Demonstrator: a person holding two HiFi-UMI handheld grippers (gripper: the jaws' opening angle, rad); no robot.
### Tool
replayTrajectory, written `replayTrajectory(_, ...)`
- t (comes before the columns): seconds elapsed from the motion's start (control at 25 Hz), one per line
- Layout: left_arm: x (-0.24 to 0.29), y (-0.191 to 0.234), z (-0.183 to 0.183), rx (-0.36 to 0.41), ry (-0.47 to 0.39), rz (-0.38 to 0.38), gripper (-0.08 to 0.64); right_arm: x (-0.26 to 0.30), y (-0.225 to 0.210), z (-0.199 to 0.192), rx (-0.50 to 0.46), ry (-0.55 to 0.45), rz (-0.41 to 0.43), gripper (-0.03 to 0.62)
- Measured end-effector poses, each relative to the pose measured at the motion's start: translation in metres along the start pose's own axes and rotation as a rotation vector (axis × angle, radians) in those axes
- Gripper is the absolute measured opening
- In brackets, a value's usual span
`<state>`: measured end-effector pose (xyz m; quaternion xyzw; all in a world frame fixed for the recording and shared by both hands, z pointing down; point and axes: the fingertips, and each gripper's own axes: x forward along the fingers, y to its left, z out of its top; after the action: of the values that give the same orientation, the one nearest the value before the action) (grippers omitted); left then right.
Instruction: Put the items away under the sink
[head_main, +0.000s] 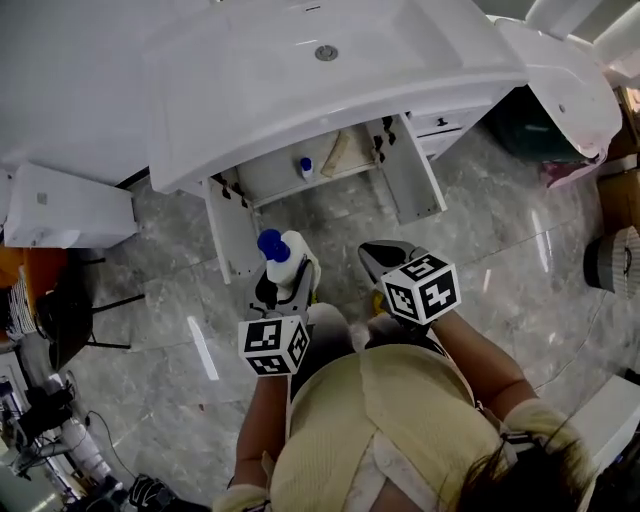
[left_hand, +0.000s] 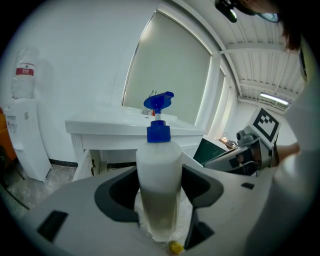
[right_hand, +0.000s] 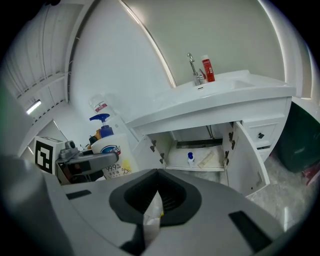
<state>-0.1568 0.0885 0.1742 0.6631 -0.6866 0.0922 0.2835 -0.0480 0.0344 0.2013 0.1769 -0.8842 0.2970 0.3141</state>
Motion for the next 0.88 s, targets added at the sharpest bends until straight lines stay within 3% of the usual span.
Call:
replayTrajectory(0.2,0.017,0.022,-0.006,-0.013,0.025,-0.037,0.29,0.025,0.002,0.001,0.025,0.008,-0.032,0.026)
replayTrajectory(0.88,0.068,0.073,-0.022,0.058,0.074,-0.171,0.29,0.095,-0.007,0.004,0.201,-0.029,-0.201,0.026)
